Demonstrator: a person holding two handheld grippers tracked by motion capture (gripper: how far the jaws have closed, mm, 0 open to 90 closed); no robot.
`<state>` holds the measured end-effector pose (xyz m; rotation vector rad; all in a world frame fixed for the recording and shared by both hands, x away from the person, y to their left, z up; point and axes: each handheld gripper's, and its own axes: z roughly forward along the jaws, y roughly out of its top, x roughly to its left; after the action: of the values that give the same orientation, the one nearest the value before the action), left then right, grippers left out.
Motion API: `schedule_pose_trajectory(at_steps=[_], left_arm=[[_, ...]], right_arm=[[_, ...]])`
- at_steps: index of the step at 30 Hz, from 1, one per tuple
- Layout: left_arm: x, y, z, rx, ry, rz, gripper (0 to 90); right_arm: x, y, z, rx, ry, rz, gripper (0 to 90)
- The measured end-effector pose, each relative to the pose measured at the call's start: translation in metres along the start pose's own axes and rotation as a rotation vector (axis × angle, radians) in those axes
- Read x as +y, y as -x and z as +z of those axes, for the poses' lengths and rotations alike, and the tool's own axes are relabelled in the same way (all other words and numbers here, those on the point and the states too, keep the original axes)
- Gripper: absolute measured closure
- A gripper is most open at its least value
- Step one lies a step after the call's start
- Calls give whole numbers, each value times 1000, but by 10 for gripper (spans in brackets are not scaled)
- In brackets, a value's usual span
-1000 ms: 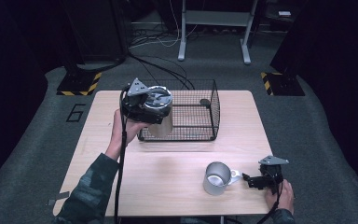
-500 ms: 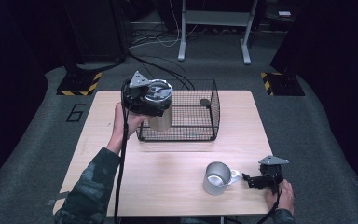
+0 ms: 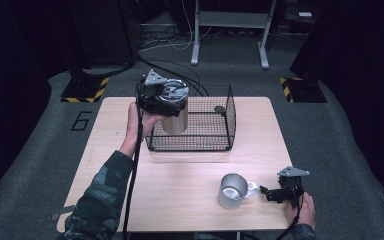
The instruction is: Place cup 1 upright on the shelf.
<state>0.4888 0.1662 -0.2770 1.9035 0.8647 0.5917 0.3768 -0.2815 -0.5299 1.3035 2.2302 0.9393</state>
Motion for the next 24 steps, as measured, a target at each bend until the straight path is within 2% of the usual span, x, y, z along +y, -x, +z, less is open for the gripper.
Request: schedule_pose_trajectory(at_steps=[2,3,7,9,14,18,23,24], left_arm=[[2,-1,2,4,11,-12,38],[3,-2,2,5,2,-1,38],[6,-3,5,11,8,-9,38],[8,-6,7,12,-1,0,38],[13,-10,13,23,2,-11,38],[14,-15,17,30,-12,-10,38],[14,-15,17,30,-12,-10,38],[13,-22,25,43,-26,-23,38]], right_arm=[[0,0,0,1,-1,0,0],[0,0,0,1,0,-1,0],[0,0,0,1,0,-1,0],[0,0,0,1,0,-1,0],[0,0,0,1,0,-2,0],[0,0,0,1,0,-1,0],[0,0,0,1,-1,0,0],[0,0,0,1,-1,0,0]])
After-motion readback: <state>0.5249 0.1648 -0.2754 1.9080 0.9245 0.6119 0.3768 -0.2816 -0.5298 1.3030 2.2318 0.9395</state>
